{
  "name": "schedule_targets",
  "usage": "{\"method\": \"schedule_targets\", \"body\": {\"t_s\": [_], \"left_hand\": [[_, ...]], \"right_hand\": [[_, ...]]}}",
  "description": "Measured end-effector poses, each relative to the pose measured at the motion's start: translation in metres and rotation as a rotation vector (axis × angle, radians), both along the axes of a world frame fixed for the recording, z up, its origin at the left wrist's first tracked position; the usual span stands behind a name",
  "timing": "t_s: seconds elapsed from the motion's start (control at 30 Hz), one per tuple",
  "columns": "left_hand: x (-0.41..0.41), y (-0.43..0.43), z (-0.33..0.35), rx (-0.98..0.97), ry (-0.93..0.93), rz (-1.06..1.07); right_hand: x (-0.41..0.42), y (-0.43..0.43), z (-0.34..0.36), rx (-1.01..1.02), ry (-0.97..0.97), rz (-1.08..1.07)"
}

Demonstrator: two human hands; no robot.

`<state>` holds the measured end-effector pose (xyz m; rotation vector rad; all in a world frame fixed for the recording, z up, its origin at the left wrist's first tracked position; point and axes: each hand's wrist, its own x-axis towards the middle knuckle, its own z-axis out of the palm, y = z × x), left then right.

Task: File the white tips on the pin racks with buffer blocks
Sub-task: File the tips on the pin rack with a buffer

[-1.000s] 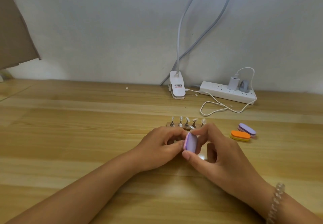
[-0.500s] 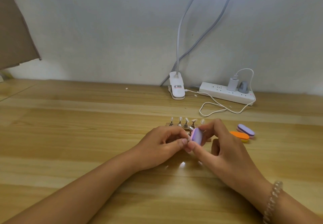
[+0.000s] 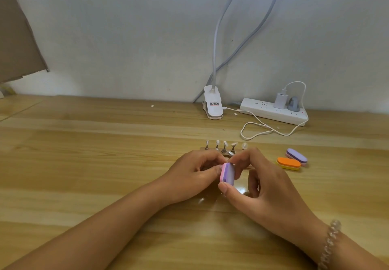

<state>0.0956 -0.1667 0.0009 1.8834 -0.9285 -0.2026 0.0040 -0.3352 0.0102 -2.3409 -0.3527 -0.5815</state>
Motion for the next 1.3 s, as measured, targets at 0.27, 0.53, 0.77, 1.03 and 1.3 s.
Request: {"method": "schedule_targets", "body": {"t_s": [0.27, 0.53, 0.77, 1.03, 1.3], "left_hand": [[0.0, 0.0, -0.001, -0.062, 0.041, -0.008], [0.0, 0.0, -0.002, -0.001, -0.022, 0.008], [-0.002, 0.0, -0.001, 0.016, -0.026, 0.011], [-0.001, 0.002, -0.001, -0.001, -0.006, 0.002], [0.001, 0.003, -0.001, 0.016, -0.028, 0.006]], "right_hand": [[0.004, -0.004, -0.002, 0.085, -0.017, -0.121], [0.004, -0.003, -0.003, 0.071, 0.032, -0.019], [0.006, -0.006, -0.004, 0.055, 0.008, -0.067], [0.007, -0.008, -0.002, 0.121, 0.023, -0.087], [0.003, -0.004, -0.003, 0.021, 0.025, -0.054]]}}
